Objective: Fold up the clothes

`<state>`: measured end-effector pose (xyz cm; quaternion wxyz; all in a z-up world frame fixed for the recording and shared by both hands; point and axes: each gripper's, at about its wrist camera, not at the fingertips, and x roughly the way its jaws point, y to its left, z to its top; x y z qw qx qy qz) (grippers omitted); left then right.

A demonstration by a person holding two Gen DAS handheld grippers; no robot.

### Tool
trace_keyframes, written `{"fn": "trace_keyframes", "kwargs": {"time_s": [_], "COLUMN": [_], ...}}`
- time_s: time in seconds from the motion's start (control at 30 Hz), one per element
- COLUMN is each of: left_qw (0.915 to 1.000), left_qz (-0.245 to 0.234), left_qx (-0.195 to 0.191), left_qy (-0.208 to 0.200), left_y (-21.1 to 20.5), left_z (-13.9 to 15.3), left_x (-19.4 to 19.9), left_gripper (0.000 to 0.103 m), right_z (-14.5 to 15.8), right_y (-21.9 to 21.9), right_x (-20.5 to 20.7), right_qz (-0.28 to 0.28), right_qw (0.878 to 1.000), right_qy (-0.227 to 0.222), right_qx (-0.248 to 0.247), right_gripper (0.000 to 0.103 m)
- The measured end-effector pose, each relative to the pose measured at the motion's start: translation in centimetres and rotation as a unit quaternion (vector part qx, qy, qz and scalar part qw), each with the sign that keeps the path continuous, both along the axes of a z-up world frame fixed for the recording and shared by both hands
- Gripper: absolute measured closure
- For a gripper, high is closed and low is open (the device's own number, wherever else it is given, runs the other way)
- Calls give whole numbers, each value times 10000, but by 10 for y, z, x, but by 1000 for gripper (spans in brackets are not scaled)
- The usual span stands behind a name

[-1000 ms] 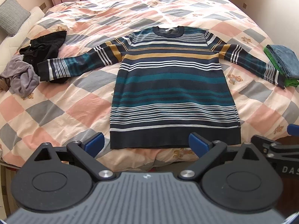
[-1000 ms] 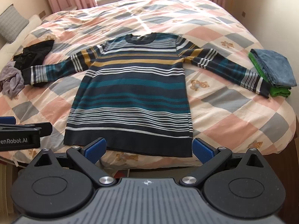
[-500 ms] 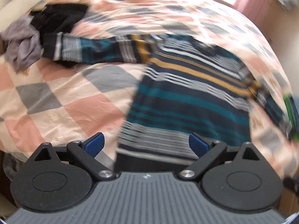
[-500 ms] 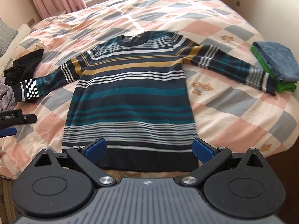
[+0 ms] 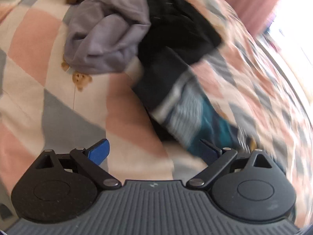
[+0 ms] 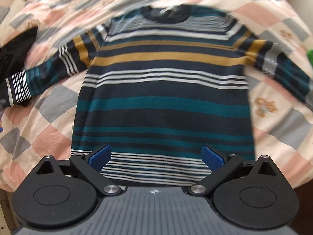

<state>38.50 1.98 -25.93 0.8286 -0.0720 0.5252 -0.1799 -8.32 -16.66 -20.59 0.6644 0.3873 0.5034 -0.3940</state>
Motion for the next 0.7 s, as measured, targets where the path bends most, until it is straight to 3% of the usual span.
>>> {"fn": "trace_keyframes", "kwargs": {"time_s": [0.2, 0.27, 0.33, 0.4, 0.5, 0.6, 0.7], "left_qw": [9969, 9958, 9947, 9958, 9972, 9958, 9828], "left_qz": [598, 662, 582, 450, 278, -83, -1073], "left_qx": [-502, -612, -794, -769, -684, -769, -1183], "left_qy": [104, 166, 293, 205, -66, -495, -930], "left_y": [-5, -5, -4, -4, -8, -29, -80], "left_z": [-34, -41, -44, -37, -13, 21, 62], "left_x": [57, 64, 67, 61, 42, 13, -38], "left_gripper": [14, 33, 79, 92, 100, 101, 101], "right_z": [-43, -52, -55, -56, -57, -56, -56], "right_y": [-17, -22, -28, -34, -45, -58, -72], "right_x": [24, 26, 27, 27, 27, 20, 3], "right_qz": [193, 253, 318, 384, 451, 408, 239], "right_qw": [9980, 9970, 9966, 9964, 9963, 9972, 9983], "right_qy": [306, 358, 343, 308, 228, 70, -74], "right_qx": [524, 633, 679, 697, 699, 628, 527], "right_gripper": [2, 2, 2, 2, 2, 2, 2]}}
